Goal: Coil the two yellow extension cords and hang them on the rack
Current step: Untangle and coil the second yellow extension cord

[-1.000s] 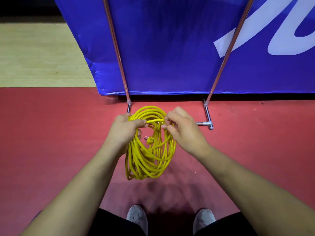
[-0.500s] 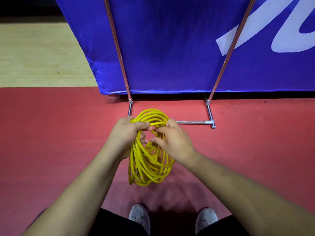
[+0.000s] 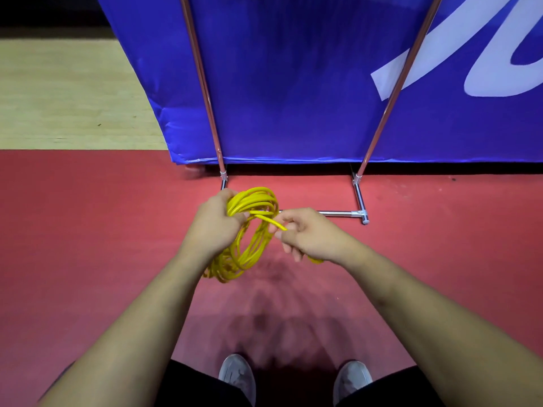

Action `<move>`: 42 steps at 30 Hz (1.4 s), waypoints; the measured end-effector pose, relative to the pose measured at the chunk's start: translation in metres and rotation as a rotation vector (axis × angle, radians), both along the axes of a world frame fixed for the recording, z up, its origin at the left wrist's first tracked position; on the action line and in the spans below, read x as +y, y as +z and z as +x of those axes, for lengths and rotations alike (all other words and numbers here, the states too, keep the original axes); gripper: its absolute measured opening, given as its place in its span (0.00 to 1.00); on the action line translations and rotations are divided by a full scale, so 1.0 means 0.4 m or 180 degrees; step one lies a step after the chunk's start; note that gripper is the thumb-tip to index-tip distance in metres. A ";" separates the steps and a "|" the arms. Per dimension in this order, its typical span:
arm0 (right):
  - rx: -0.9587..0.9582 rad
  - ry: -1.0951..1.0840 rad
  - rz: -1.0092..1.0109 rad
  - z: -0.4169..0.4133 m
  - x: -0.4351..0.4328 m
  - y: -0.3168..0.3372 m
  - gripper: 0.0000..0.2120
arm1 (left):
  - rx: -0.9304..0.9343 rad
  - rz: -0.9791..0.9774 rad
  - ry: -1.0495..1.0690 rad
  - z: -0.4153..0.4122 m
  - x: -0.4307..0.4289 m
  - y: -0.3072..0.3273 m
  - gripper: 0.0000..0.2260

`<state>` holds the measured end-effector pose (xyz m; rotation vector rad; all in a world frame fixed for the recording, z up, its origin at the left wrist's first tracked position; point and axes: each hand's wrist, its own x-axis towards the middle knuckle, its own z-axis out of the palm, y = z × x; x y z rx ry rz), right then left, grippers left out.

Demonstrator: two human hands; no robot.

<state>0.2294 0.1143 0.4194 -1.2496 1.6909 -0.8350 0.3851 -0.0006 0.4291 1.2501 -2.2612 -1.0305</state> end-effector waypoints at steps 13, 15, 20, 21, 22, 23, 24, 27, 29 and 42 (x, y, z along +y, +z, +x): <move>0.3015 -0.0107 -0.1601 -0.120 0.026 0.072 0.08 | -0.0671 -0.0405 -0.1624 0.000 0.032 0.011 0.12; 0.2884 -0.0232 -0.1495 -0.103 0.018 0.069 0.08 | -0.0379 -0.0203 -0.1709 0.002 0.035 0.019 0.12; 0.0323 -0.0143 -0.0645 -0.058 0.017 0.066 0.12 | 0.0208 0.0046 -0.1694 0.004 0.060 0.038 0.15; -0.0380 -0.0170 -0.0384 -0.050 0.018 0.074 0.13 | 0.0267 -0.0011 -0.1710 -0.001 0.066 0.039 0.15; -0.0844 -0.0186 -0.0135 -0.044 0.017 0.085 0.15 | 0.0314 -0.0057 -0.1709 -0.004 0.069 0.039 0.15; -0.0950 -0.0158 0.0034 -0.043 0.015 0.093 0.18 | 0.0343 -0.0096 -0.1676 -0.007 0.068 0.036 0.14; -0.0573 -0.0020 0.0059 -0.047 0.014 0.096 0.19 | 0.0360 -0.0146 -0.1598 -0.008 0.067 0.033 0.13; 0.0653 0.0278 -0.0096 -0.048 0.021 0.095 0.19 | 0.0395 -0.0291 -0.1173 -0.008 0.061 0.022 0.14; 0.0242 0.0187 -0.0328 -0.041 0.026 0.085 0.15 | 0.0430 -0.0360 -0.1040 -0.011 0.057 0.021 0.16; -0.2261 -0.0892 -0.0278 -0.052 0.043 0.086 0.13 | 0.0816 0.0326 -0.1696 -0.011 0.052 0.061 0.28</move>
